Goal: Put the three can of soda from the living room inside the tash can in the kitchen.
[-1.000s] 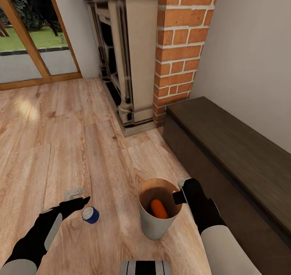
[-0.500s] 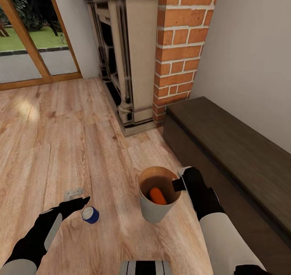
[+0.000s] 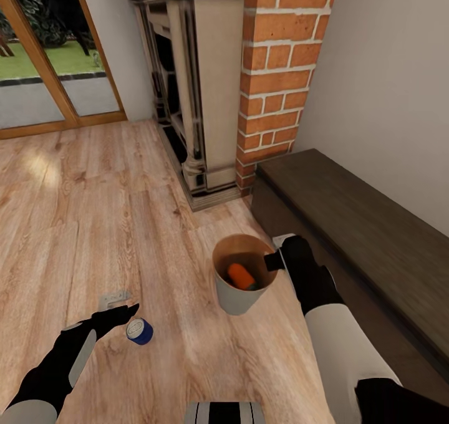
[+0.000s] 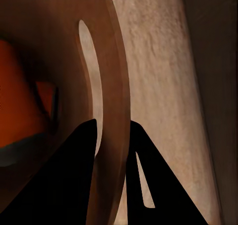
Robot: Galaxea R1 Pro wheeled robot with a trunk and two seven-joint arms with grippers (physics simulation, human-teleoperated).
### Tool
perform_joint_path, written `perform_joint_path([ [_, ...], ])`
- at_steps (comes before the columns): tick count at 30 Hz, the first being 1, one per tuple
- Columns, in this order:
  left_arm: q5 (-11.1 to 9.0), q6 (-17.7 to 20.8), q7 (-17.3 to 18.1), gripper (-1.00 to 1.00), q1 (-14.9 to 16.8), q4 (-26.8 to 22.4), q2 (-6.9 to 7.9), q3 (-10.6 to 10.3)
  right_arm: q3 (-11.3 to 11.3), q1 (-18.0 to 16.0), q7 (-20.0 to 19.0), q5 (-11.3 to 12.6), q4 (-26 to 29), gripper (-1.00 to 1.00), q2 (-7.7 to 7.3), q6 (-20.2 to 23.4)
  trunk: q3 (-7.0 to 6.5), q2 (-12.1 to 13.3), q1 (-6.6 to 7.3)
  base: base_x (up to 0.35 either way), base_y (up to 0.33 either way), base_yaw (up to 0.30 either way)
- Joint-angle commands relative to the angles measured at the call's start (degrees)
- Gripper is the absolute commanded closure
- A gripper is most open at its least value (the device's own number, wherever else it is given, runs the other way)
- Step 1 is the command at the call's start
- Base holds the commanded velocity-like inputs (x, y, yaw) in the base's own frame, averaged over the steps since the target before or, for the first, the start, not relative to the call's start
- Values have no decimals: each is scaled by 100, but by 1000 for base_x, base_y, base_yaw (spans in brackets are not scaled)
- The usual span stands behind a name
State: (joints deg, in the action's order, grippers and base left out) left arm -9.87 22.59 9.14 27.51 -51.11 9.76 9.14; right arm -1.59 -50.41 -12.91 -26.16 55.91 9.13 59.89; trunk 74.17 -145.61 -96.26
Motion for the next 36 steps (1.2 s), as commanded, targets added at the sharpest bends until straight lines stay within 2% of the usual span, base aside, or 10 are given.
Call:
perform_joint_path([
  [1, 1, 0, 0, -100, 0, 2, 0, 0, 1, -60, -36, 119, -1, 100, 7, 11, 0, 0, 0, 0, 0, 0],
  [7, 7, 0, -4, -100, 0, 11, 0, 0, 161, -250, -43, 136, 76, 100, 35, 11, 0, 0, 0, 0, 0, 0],
  [17, 20, -17, -9, -100, 8, 316, 0, 0, 311, -297, -44, 158, 448, 100, 86, 11, 22, -2, -2, 0, 0, 0],
  [23, 21, -18, -7, -100, 9, 349, 0, 0, 328, -301, -45, 163, 467, 100, 87, 11, 155, -10, -18, 0, 0, 0],
  [31, -3, -18, -3, -100, 9, 348, 0, 0, 338, -294, -88, 172, 610, 100, 81, 11, 155, -10, -18, 0, 0, 8],
  [36, 12, -117, -8, -100, 9, 353, 0, 0, 343, -294, -94, 169, 627, 100, 78, 11, 155, -10, -18, 0, 0, 154],
])
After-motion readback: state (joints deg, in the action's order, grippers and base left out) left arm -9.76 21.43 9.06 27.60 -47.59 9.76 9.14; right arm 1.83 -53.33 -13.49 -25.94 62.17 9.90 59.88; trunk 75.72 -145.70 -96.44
